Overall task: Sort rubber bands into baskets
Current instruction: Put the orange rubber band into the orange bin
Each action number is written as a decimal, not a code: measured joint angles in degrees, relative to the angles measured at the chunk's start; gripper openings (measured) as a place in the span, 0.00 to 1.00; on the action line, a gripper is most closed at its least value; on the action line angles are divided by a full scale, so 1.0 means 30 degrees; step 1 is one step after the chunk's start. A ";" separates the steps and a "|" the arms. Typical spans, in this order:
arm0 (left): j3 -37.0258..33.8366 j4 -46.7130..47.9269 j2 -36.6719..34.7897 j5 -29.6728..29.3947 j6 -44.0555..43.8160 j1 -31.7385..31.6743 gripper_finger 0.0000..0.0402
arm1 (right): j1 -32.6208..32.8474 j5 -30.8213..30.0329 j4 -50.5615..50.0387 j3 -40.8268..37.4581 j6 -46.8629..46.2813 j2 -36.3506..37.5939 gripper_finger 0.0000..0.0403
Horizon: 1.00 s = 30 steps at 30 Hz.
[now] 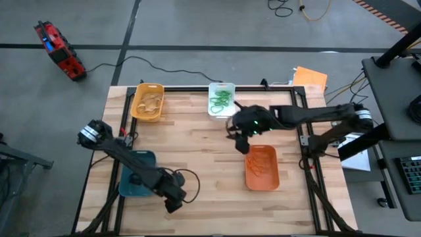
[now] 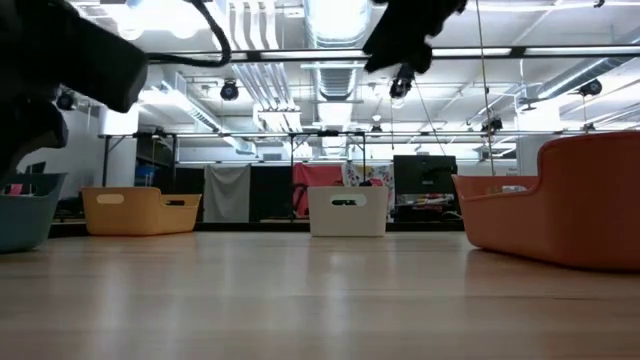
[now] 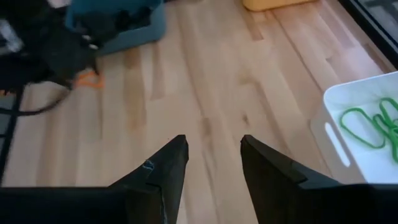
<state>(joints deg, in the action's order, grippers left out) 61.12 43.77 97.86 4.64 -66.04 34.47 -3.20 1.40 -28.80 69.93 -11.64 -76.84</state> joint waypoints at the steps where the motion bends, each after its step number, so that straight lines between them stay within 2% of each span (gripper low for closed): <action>1: 0.0179 0.0309 0.0264 0.0000 0.0074 0.0002 0.59 | 0.0410 -0.0324 -0.0091 -0.0098 -0.0248 0.0373 0.36; 8: 0.0212 0.1323 0.1461 0.0014 0.0313 0.0009 0.59 | 0.3254 -0.2878 -0.0346 -0.1085 -0.1958 0.2363 0.36; 14: 0.0083 0.1359 0.1757 -0.0278 0.0630 0.0009 0.58 | 0.4866 -0.4863 -0.0313 -0.1738 -0.3067 0.2958 0.36; 26: 0.0196 0.1368 0.2719 0.0214 0.1757 -0.0015 0.57 | 0.5537 -0.5193 0.0290 -0.2622 -0.4160 0.2841 0.35; 30: 0.0357 0.1255 0.2770 0.0299 0.1870 -0.0012 0.45 | 0.5537 -0.5280 0.0273 -0.2637 -0.4156 0.2841 0.36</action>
<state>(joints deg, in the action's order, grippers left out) 62.19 47.54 106.17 5.54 -60.43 34.44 13.41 -14.44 -27.98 62.02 -24.11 -68.31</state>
